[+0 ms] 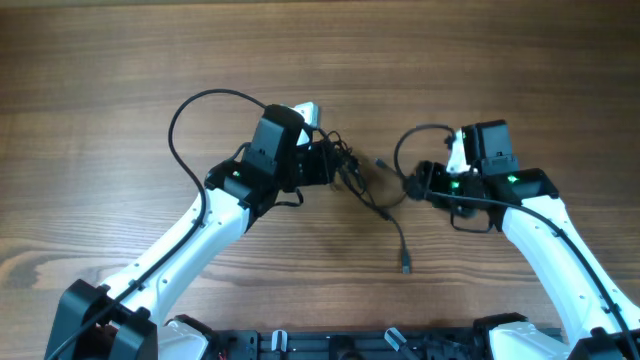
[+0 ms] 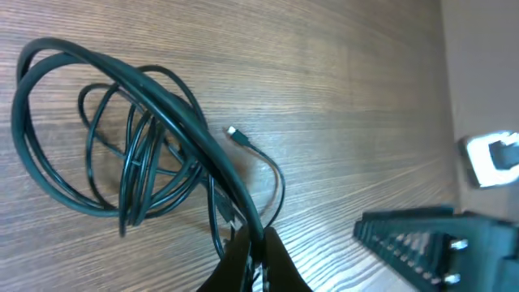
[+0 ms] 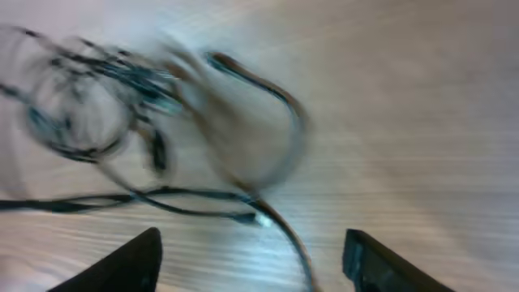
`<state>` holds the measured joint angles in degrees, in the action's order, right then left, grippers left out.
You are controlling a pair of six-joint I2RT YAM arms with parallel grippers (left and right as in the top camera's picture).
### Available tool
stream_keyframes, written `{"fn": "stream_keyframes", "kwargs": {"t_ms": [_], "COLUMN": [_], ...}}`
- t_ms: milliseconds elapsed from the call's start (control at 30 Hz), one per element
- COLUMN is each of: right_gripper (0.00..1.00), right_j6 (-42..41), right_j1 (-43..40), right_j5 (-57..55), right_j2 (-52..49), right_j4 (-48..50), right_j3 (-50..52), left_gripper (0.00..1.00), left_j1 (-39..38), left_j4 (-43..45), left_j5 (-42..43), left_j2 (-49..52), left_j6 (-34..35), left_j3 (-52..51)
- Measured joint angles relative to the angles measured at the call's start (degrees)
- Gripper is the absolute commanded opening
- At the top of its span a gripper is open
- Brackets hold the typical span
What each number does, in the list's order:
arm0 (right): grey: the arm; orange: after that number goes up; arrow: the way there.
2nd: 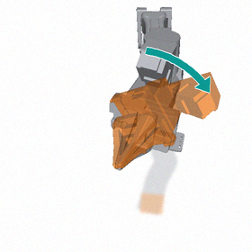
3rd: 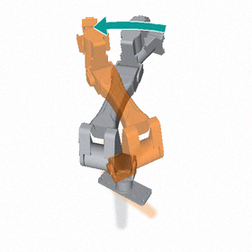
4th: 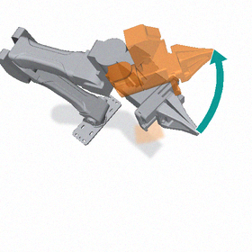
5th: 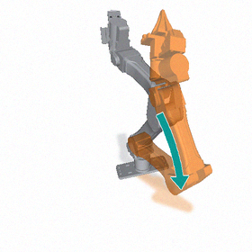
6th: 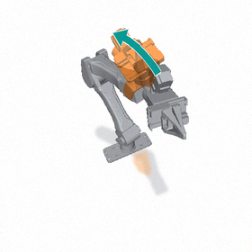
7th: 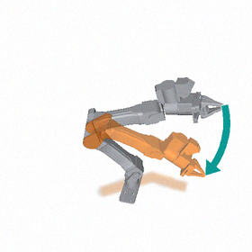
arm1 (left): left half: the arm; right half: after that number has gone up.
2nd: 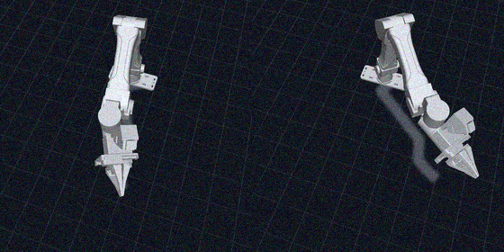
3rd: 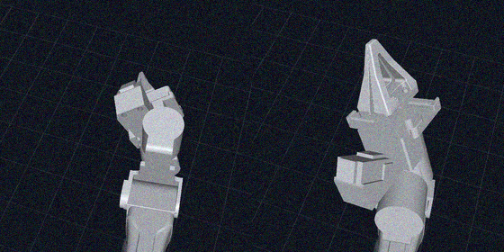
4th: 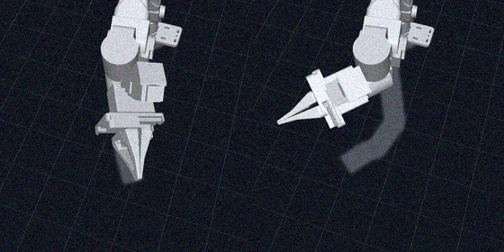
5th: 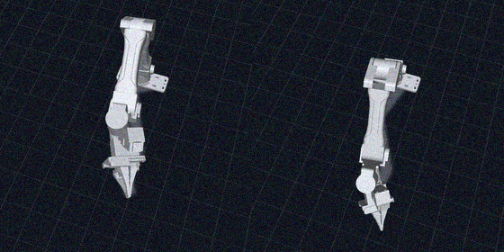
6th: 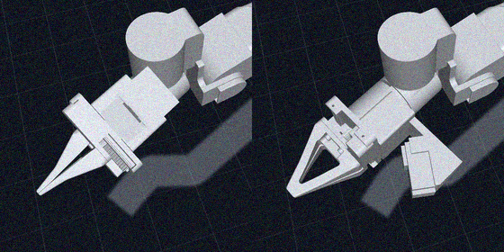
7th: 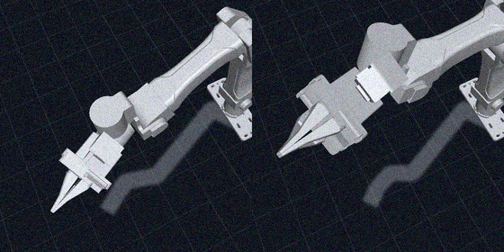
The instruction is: Untangle cables
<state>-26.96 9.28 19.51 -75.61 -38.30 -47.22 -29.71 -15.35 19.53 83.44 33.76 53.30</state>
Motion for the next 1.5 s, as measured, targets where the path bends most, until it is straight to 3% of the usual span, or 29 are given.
{"fn": "stream_keyframes", "kwargs": {"t_ms": [100,167,200,267,333,400,500,600,700,767,800,1100,1233,1367,1433,1500], "right_gripper": [0.77,0.79,0.81,0.84,0.88,0.93,0.96,0.97,1.0,1.0,1.0,1.0,1.0,1.0,1.0,1.0], "right_j6": [0.28,0.28,0.28,0.31,0.31,0.28,0.28,0.28,0.33,0.28,0.26,0.28,0.2,-0.85,-1.29,-2.82], "right_j1": [0.0,0.0,0.0,0.0,0.0,0.0,0.0,0.0,0.0,0.0,0.0,0.0,0.0,0.0,0.0,0.0], "right_j5": [6.21,8.55,8.7,8.33,7.48,6.4,4.0,1.86,0.96,0.98,0.98,1.01,1.01,1.03,1.64,3.02], "right_j2": [0.0,0.0,0.0,0.0,0.0,0.0,0.0,0.0,0.0,0.0,0.0,0.0,0.0,0.0,0.0,0.0], "right_j4": [5.35,6.27,6.23,6.03,5.6,4.48,2.34,1.22,1.27,1.27,1.27,1.27,1.25,1.25,1.84,4.94], "right_j3": [0.04,0.04,0.04,0.04,0.04,0.04,0.04,0.04,0.04,0.04,0.04,0.04,0.04,0.04,0.04,0.04], "left_gripper": [0.04,0.04,0.15,0.18,0.18,0.1,0.2,0.39,0.5,0.67,0.69,0.74,0.65,0.64,0.56,0.37], "left_j1": [0.0,0.04,0.04,0.07,0.39,2.54,7.5,12.68,14.75,14.38,13.9,10.23,7.93,6.03,5.64,5.31], "left_j4": [0.57,4.55,6.36,8.31,7.78,4.81,0.24,-2.82,-1.75,0.46,1.88,5.95,10.67,12.02,12.9,12.76], "left_j5": [2.54,8.72,12.0,16.24,16.94,14.6,10.64,8.81,7.91,7.82,7.76,7.19,6.86,5.05,4.24,4.15], "left_j2": [0.0,0.0,0.0,0.0,-0.04,-0.04,-0.04,-0.04,-0.04,-0.04,-0.04,3.58,7.82,11.85,14.25,15.98], "left_j6": [-0.22,-2.29,-3.78,-6.71,-7.85,-8.7,-9.46,-7.5,-6.16,-6.67,-7.13,-7.13,-4.76,-2.91,-1.16,0.07], "left_j3": [-0.02,-0.04,-0.04,-0.04,-0.04,-0.04,-0.02,-0.02,-0.02,-0.02,-0.02,-0.02,-0.02,-0.02,-0.02,-0.02]}}
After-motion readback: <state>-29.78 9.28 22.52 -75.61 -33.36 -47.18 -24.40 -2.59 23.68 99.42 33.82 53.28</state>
